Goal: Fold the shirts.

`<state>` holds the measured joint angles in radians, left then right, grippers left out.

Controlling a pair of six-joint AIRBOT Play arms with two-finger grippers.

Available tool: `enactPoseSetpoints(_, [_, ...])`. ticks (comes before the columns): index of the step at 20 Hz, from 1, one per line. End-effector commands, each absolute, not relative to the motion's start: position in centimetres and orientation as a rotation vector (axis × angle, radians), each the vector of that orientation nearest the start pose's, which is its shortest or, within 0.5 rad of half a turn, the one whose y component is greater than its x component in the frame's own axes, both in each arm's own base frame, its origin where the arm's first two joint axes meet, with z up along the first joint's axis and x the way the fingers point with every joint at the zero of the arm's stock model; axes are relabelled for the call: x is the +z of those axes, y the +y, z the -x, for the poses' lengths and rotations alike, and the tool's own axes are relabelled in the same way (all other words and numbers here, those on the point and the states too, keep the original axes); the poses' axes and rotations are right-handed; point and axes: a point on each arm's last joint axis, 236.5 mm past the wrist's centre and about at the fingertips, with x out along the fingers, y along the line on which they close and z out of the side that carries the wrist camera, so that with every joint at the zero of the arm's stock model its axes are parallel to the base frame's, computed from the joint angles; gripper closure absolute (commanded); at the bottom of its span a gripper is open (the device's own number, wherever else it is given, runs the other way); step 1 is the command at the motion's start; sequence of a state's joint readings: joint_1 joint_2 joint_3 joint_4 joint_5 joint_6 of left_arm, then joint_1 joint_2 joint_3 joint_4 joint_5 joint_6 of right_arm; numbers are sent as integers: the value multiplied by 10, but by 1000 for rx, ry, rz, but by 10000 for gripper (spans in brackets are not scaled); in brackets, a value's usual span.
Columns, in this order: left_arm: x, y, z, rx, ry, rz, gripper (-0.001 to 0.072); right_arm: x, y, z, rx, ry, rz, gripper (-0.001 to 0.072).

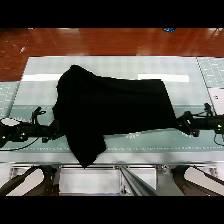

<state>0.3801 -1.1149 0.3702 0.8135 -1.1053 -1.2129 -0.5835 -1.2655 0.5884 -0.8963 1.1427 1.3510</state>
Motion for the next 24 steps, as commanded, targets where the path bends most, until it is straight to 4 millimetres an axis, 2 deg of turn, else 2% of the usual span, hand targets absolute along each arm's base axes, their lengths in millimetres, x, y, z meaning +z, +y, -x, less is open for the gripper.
enactPoseSetpoints(1, [-111, -71, -213, -175, 1487, 885, 688, -115, 4, -292, -52, 1404, -1015, 460])
enactPoseSetpoints(3, [-101, -66, -229, -196, 1446, 857, 688, -94, 14, -322, 34, 1339, -962, 693])
enactPoseSetpoints(4, [-85, -65, -247, -220, 1398, 859, 689, -73, 23, -340, 114, 1306, -926, 688])
enactPoseSetpoints(5, [-60, -66, -269, -275, 1326, 862, 689, -46, 32, -358, 194, 1278, -881, 688])
enactPoseSetpoints(6, [-26, -69, -295, -337, 1230, 870, 689, -15, 38, -374, 263, 1242, -822, 688])
enactPoseSetpoints(8, [70, -66, -353, -430, 961, 865, 689, 72, 44, -414, 347, 1063, -691, 688])
enactPoseSetpoints(9, [129, -61, -375, -467, 809, 824, 689, 124, 43, -430, 366, 942, -629, 688])
enactPoseSetpoints(10, [189, -57, -390, -493, 668, 753, 689, 183, 39, -441, 374, 803, -560, 688])
enactPoseSetpoints(11, [244, -53, -396, -506, 547, 675, 689, 240, 32, -446, 356, 666, -495, 688])
enactPoseSetpoints(12, [301, -51, -396, -518, 423, 589, 689, 288, 25, -443, 327, 565, -444, 688])
enactPoseSetpoints(13, [351, -53, -389, -534, 323, 518, 689, 335, 23, -431, 314, 467, -381, 688])
enactPoseSetpoints(14, [398, -57, -377, -547, 229, 449, 689, 373, 23, -416, 302, 385, -329, 688])
enactPoseSetpoints(15, [433, -61, -364, -547, 158, 385, 689, 407, 22, -398, 284, 309, -278, 688])
enactPoseSetpoints(17, [481, -64, -333, -502, 66, 268, 689, 457, 19, -352, 218, 186, -184, 688])
enactPoseSetpoints(20, [515, -56, -284, -352, -26, 107, 689, 493, 17, -277, 121, 79, -78, 688])
enactPoseSetpoints(22, [526, -48, -249, -242, -71, 17, 689, 503, 18, -234, 74, 42, -36, 688])
enactPoseSetpoints(24, [534, -42, -214, -145, -114, -57, 689, 501, 23, -201, 55, 45, -5, 688])
